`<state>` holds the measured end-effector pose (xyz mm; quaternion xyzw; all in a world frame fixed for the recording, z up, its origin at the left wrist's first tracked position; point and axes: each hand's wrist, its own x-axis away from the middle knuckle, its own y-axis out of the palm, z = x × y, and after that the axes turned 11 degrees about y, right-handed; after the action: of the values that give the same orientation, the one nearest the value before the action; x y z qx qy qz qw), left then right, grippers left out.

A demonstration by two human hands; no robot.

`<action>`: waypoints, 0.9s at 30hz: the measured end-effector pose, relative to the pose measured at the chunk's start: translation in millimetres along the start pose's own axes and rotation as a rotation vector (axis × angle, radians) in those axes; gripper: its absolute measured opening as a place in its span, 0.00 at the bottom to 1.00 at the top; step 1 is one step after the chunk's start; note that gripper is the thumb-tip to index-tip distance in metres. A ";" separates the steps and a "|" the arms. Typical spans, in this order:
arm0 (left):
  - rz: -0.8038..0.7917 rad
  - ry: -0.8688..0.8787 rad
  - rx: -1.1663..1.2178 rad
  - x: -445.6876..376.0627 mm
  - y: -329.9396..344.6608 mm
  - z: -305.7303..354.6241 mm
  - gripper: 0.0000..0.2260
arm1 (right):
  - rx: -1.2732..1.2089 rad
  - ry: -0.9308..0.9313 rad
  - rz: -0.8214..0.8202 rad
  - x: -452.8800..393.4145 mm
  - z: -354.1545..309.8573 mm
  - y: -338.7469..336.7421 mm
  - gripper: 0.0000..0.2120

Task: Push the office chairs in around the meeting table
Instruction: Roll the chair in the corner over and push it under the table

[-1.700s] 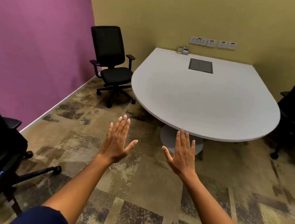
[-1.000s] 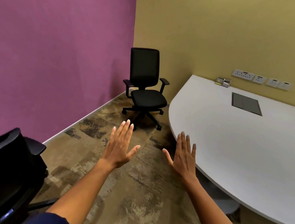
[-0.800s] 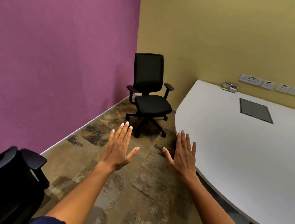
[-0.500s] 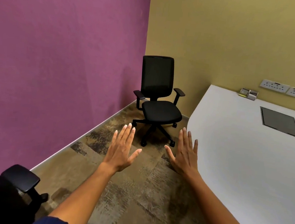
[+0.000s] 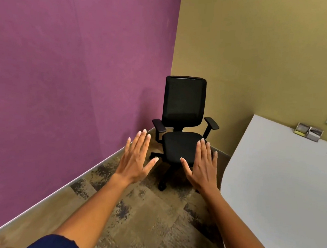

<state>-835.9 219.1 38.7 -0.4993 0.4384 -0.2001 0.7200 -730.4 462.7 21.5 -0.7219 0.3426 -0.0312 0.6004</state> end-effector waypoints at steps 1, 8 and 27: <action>0.005 -0.008 0.003 -17.2 5.5 -11.0 0.37 | -0.001 -0.001 -0.002 -21.4 -3.3 6.8 0.44; 0.002 0.003 0.027 -107.4 55.2 -103.6 0.37 | 0.033 -0.020 -0.012 -140.4 -30.5 69.0 0.42; 0.006 0.093 0.046 -406.3 124.5 -411.3 0.38 | 0.065 0.034 0.012 -496.1 -146.2 221.3 0.42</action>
<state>-1413.9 343.0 54.6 -0.4715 0.4684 -0.2307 0.7107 -1277.0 593.2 47.2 -0.6994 0.3560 -0.0511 0.6177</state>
